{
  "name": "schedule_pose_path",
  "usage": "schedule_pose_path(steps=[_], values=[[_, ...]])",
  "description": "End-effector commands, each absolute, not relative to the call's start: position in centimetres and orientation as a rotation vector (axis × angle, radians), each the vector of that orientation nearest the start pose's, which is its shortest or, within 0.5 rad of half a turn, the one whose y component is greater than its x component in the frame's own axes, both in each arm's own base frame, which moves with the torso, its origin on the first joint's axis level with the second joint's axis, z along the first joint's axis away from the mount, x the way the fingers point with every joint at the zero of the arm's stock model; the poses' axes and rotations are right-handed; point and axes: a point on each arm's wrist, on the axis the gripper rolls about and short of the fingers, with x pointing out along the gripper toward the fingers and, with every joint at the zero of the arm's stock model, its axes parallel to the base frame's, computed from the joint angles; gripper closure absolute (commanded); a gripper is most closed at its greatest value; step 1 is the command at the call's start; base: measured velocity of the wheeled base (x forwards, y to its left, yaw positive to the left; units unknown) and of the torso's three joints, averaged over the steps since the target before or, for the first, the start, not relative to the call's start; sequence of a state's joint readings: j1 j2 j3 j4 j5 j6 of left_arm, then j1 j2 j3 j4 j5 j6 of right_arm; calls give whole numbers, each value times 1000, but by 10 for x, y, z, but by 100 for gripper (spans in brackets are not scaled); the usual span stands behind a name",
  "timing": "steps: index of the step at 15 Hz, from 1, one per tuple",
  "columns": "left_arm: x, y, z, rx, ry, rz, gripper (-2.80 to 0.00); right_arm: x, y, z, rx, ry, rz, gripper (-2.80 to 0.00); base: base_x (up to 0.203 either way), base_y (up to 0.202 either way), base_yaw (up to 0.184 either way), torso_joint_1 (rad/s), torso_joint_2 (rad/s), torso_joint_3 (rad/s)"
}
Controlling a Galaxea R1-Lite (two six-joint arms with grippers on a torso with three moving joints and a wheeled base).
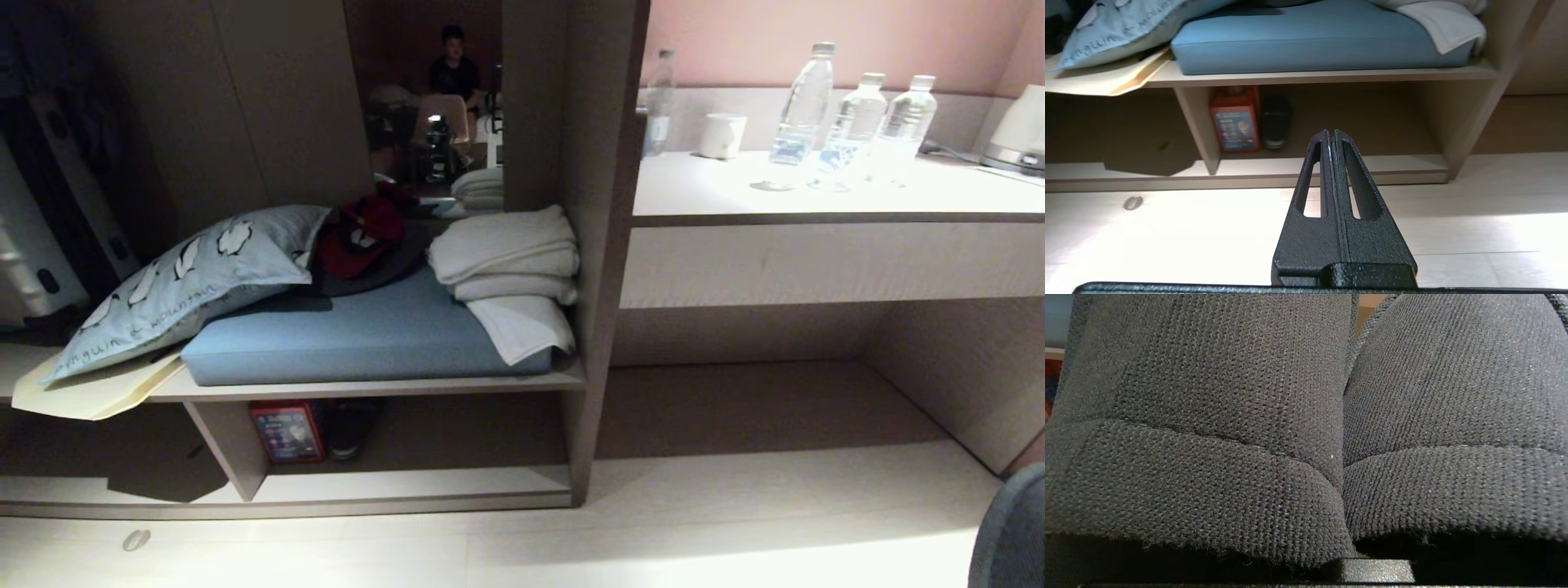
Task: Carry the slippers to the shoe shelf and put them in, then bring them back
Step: Place the slippers into the shoe cabinet
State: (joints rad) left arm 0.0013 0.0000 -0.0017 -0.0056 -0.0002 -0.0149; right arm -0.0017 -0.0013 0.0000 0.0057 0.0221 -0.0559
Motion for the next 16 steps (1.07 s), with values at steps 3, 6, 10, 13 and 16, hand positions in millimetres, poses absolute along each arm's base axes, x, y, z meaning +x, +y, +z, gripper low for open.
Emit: schedule_pose_path(steps=[3,6,10,13,16], values=[[-23,0,77,-15,-8,1,0,-23,1,74,-57,6,22,0,0,195,-2,4,2,3],[-23,0,77,-15,-8,1,0,-23,1,74,-57,6,22,0,0,196,-1,2,0,4],[-23,0,77,-15,-8,1,0,-23,1,74,-57,6,22,0,0,194,-1,2,2,3],[-23,0,77,-15,-8,1,0,-23,1,74,-57,6,22,0,0,197,-1,-1,5,3],[-23,0,77,-15,-8,1,0,-23,1,74,-57,6,22,0,0,194,-2,2,5,3]])
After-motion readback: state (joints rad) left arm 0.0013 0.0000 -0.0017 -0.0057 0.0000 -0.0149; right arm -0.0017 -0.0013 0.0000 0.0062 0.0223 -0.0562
